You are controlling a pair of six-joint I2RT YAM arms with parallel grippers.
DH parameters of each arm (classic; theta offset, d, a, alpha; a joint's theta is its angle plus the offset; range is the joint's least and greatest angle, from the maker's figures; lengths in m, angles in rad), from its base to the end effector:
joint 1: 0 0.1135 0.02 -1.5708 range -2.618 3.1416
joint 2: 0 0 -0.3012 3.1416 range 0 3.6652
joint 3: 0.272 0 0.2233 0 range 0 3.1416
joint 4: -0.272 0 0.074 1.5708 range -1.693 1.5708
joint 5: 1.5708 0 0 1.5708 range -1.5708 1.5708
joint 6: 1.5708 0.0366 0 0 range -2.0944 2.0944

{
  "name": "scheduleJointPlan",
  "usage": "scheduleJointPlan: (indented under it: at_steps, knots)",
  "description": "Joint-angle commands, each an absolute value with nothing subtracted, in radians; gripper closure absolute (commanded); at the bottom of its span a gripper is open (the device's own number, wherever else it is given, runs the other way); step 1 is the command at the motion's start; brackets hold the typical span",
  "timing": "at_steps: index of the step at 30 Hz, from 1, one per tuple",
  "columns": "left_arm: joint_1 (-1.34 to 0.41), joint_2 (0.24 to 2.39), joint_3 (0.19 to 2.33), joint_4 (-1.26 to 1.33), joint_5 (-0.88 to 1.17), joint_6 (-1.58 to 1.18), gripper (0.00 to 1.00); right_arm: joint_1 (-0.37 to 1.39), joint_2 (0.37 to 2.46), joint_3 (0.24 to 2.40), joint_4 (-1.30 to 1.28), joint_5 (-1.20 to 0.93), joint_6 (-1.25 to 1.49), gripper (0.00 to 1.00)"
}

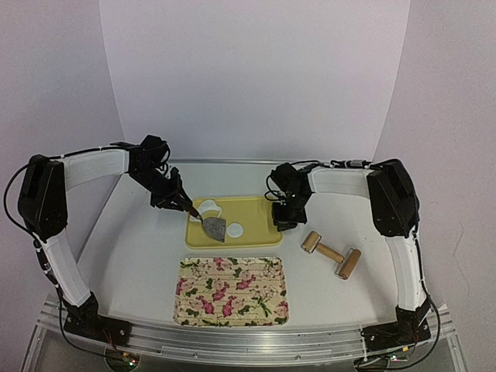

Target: Roll out the dumpling wrappers from the dough

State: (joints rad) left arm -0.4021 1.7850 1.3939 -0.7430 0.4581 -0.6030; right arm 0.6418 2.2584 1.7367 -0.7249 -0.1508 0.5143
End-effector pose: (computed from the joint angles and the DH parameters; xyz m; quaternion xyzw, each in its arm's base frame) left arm 0.3166 -0.1522 0.2845 -0.0464 0.9509 -0.2959 0.0781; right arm 0.3673 0.2814 0.1866 -0.0748 0.9813 0.1502 0.0942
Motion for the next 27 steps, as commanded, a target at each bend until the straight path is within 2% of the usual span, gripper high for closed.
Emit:
scheduleJointPlan:
  at_steps: [1,17,27]
  knots:
    - [-0.428,1.821,1.413,-0.764,0.394,-0.603,1.0,0.646,2.317,1.763,-0.716,-0.142,0.514,1.0]
    - [-0.429,1.813,1.396,-0.689,0.277,-0.569,1.0,0.645,2.317,1.759,-0.716,-0.152,0.518,1.0]
    - [-0.429,1.846,1.333,-0.638,0.357,-0.597,1.0,0.644,2.313,1.757,-0.716,-0.151,0.521,1.0]
